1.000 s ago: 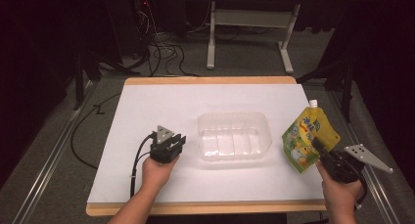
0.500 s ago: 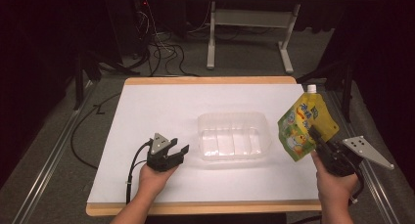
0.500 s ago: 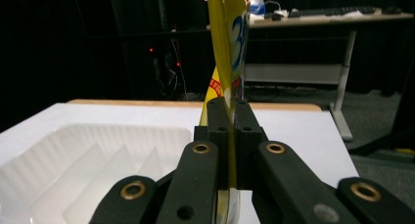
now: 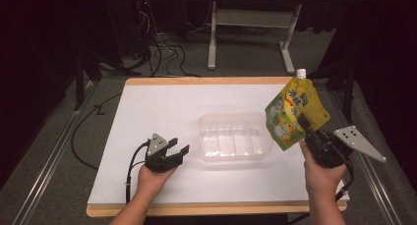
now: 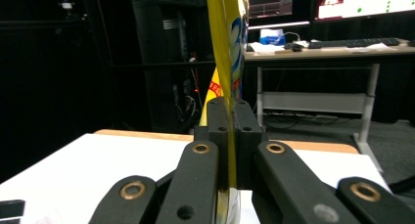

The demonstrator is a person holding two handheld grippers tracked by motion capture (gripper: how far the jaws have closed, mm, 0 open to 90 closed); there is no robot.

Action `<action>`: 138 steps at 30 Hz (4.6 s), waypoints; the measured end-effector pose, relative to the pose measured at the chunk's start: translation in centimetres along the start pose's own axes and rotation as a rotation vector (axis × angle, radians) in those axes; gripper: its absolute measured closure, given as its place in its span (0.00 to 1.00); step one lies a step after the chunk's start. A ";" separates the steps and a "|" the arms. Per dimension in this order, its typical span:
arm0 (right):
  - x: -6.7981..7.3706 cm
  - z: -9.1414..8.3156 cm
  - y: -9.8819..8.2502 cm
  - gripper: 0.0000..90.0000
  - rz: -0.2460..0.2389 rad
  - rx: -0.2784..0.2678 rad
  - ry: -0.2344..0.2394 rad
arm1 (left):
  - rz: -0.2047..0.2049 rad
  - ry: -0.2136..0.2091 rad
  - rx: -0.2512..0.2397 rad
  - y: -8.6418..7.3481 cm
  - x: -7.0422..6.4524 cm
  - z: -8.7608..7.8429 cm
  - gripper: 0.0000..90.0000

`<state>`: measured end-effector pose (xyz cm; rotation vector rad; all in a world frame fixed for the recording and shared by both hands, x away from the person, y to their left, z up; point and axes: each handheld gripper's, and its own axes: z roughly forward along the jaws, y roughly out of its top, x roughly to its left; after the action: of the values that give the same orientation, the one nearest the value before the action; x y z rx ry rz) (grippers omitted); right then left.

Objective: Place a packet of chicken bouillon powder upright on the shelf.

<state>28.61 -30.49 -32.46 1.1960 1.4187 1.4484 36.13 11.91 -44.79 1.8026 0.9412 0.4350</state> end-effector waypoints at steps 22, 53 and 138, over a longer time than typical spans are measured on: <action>4.2 5.1 -2.1 1.00 -0.006 0.075 0.083 | 0.032 -0.068 -0.028 0.3 -1.4 -0.2 0.39; 5.9 8.6 -4.9 1.00 -0.051 0.122 0.039 | 0.074 -0.045 0.023 0.5 -4.0 4.3 0.65; 5.8 8.0 -8.4 0.65 -0.044 0.247 0.130 | 0.047 -0.037 0.011 0.8 -3.8 3.9 0.55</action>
<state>34.07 -21.98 -40.64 1.2290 1.7431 1.3704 36.67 6.42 -45.21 1.8399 0.8790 0.4247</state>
